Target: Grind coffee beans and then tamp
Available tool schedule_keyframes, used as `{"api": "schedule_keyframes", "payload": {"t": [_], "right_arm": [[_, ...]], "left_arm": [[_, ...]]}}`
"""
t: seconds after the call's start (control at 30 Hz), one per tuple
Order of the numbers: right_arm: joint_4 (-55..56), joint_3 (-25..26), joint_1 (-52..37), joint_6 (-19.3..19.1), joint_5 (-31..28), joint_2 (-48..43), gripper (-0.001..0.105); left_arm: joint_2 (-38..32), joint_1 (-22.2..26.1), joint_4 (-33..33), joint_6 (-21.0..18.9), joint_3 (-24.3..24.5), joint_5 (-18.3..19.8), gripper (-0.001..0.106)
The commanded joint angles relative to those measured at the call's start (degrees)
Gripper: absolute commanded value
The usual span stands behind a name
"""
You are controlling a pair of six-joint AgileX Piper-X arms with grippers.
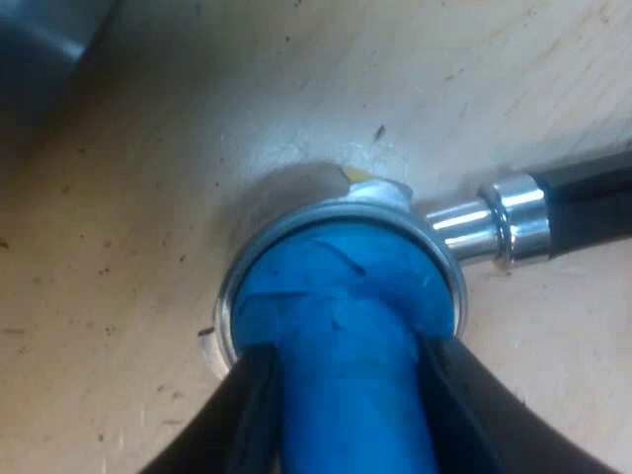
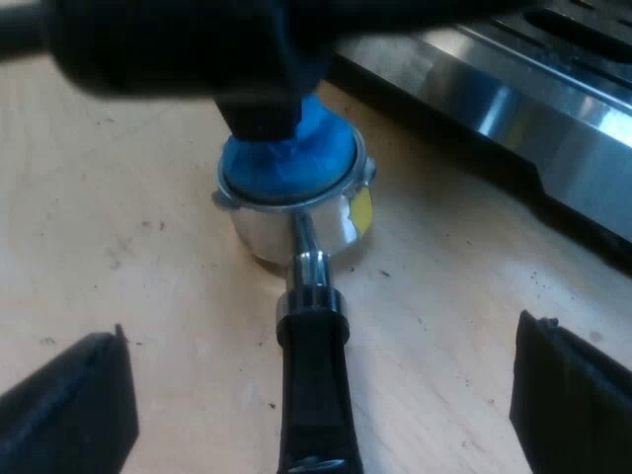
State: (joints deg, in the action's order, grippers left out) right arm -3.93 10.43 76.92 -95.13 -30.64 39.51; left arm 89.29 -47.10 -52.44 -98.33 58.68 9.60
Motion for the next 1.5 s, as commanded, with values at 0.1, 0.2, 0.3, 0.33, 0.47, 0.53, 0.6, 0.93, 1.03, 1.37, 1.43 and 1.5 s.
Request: {"api": "schedule_keyframes", "payload": {"t": [0.1,0.2,0.3,0.33,0.47,0.53,0.6,0.93,1.03,1.37,1.43,1.5], "right_arm": [[-0.6,0.2,-0.2,-0.3,0.1,-0.1,0.078],[-0.6,0.2,-0.2,-0.3,0.1,-0.1,0.078],[-0.6,0.2,-0.2,-0.3,0.1,-0.1,0.078],[-0.6,0.2,-0.2,-0.3,0.1,-0.1,0.078],[-0.6,0.2,-0.2,-0.3,0.1,-0.1,0.078],[-0.6,0.2,-0.2,-0.3,0.1,-0.1,0.078],[-0.6,0.2,-0.2,-0.3,0.1,-0.1,0.078],[-0.6,0.2,-0.2,-0.3,0.1,-0.1,0.078],[-0.6,0.2,-0.2,-0.3,0.1,-0.1,0.078],[-0.6,0.2,-0.2,-0.3,0.1,-0.1,0.078],[-0.6,0.2,-0.2,-1.1,0.1,-0.1,0.078],[-0.6,0.6,-0.2,-1.6,0.1,-0.1,0.078]], "left_arm": [[0.7,-0.1,0.0,-0.3,0.3,-0.4,0.000],[0.7,-0.1,0.0,0.0,0.3,-0.4,0.000],[0.7,-0.1,0.0,0.1,0.3,-0.4,0.000],[0.9,-0.1,0.2,0.1,0.2,-0.4,0.000],[3.0,-0.1,0.4,0.1,0.2,-0.4,0.000],[4.1,-0.1,0.2,0.1,0.2,-0.4,0.000],[4.5,-0.1,0.1,0.1,0.2,-0.4,0.000],[6.9,-2.3,-0.1,0.1,-1.8,-2.1,0.000],[6.7,-2.3,-0.6,-0.1,-0.6,-2.1,0.000],[-0.6,-2.2,-4.1,-0.1,4.7,-2.1,0.000],[-1.8,-2.2,-5.1,0.1,5.3,-3.0,0.000],[-3.9,-2.2,-5.6,0.1,5.4,-3.8,0.000]]}}
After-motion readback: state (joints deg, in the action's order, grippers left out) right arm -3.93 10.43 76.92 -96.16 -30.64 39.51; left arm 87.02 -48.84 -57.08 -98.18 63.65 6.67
